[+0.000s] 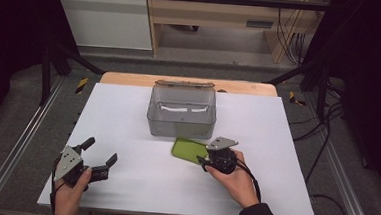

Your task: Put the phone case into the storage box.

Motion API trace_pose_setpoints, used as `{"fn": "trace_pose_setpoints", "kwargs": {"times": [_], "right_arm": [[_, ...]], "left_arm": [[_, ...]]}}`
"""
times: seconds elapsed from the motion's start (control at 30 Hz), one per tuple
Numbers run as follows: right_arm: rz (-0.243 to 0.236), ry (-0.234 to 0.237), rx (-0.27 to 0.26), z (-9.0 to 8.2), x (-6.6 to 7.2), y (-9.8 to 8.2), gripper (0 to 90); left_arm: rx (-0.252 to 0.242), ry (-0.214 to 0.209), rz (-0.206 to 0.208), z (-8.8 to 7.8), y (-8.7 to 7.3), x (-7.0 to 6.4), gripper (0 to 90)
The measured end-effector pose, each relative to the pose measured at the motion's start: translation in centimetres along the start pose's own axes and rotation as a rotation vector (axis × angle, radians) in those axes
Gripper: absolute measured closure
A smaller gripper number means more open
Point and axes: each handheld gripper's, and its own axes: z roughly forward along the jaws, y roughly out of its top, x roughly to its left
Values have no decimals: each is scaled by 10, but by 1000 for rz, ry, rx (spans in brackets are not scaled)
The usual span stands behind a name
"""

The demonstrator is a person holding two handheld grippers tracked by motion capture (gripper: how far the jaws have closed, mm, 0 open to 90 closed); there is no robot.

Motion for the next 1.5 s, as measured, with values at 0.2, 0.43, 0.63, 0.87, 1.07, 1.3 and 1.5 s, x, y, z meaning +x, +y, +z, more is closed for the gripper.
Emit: {"fn": "trace_pose_setpoints", "kwargs": {"times": [0.2, 0.43, 0.63, 0.87, 1.07, 1.3, 1.5], "right_arm": [[30, 17, -17, 16, 1, 9, 804], [46, 25, -24, 35, 8, 22, 900], [69, 49, -15, 52, 16, 31, 900], [89, 54, 19, 71, 28, 44, 900], [93, 51, 52, 82, 33, 47, 900], [86, 94, 70, 83, 39, 48, 900], [20, 180, 103, 78, 61, 48, 900]], "left_arm": [[1, 5, 2, 0, 0, 1, 36], [0, 14, 10, -1, 1, 1, 44], [3, 9, 9, 0, 1, 1, 44], [0, 3, 1, 0, 1, 1, 44], [0, -3, -1, 0, 1, 1, 45], [1, -7, -3, 1, 1, 0, 45], [6, -8, -4, 2, 1, 0, 45]]}}
